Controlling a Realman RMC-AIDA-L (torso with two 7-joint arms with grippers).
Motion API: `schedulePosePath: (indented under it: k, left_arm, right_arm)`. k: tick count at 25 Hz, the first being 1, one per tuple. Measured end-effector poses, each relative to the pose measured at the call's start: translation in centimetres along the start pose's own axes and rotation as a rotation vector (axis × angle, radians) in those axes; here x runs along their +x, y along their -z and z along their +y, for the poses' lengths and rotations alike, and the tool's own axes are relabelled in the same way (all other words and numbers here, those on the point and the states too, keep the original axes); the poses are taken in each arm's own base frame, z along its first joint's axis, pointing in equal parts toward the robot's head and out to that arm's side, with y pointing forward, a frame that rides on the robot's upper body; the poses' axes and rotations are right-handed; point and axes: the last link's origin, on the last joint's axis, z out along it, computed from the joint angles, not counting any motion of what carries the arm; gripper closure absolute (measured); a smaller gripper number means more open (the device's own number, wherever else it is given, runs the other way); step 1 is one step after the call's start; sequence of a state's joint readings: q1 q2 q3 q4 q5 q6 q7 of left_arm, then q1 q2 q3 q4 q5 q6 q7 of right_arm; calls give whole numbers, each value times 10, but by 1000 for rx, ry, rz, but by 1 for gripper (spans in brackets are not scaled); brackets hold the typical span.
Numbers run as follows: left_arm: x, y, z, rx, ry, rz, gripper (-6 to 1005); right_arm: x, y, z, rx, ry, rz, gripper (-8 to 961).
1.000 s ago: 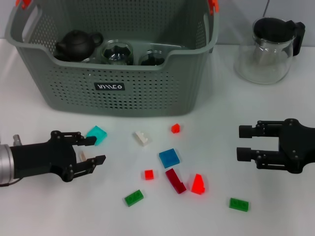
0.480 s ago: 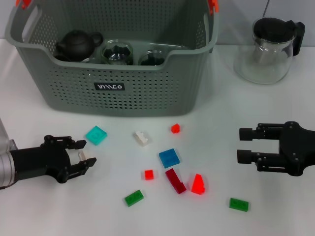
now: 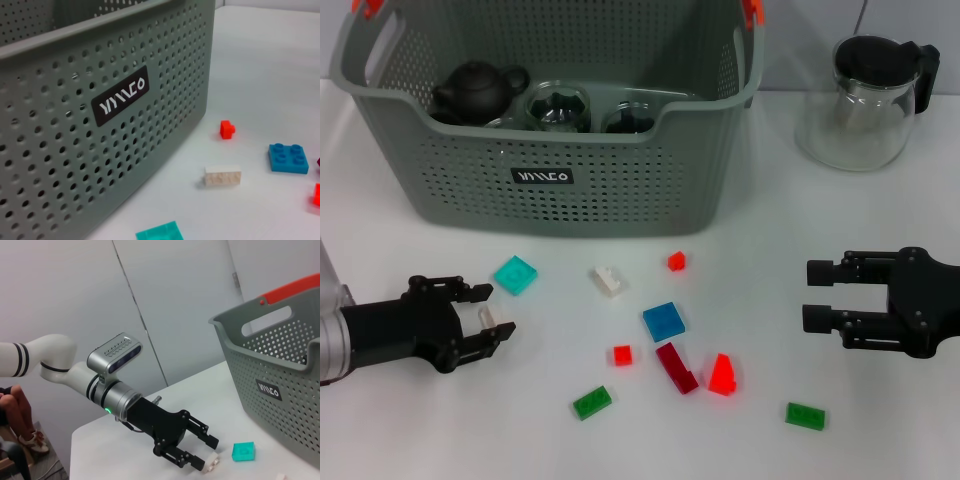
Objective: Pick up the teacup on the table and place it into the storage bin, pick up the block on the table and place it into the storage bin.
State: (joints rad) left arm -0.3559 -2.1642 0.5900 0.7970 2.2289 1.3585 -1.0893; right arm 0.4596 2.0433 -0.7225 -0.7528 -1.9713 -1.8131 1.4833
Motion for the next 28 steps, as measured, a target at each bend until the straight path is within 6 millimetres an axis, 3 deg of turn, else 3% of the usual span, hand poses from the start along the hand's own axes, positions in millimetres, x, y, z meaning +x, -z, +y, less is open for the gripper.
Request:
schedulePosePath:
  k: [7,19,28]
  left_arm:
    - [-4,-5,2,-2,-3,-26,434]
    - [-5,-7,0,-1,10,-49,517]
    - [4,-1,-9,23,66,-41,562]
  right_arm:
    - [0,0,0,0,1,0,297]
    - [-1,-1,0,-2,1,0,297]
    - [0,0,0,-1,0,0,298]
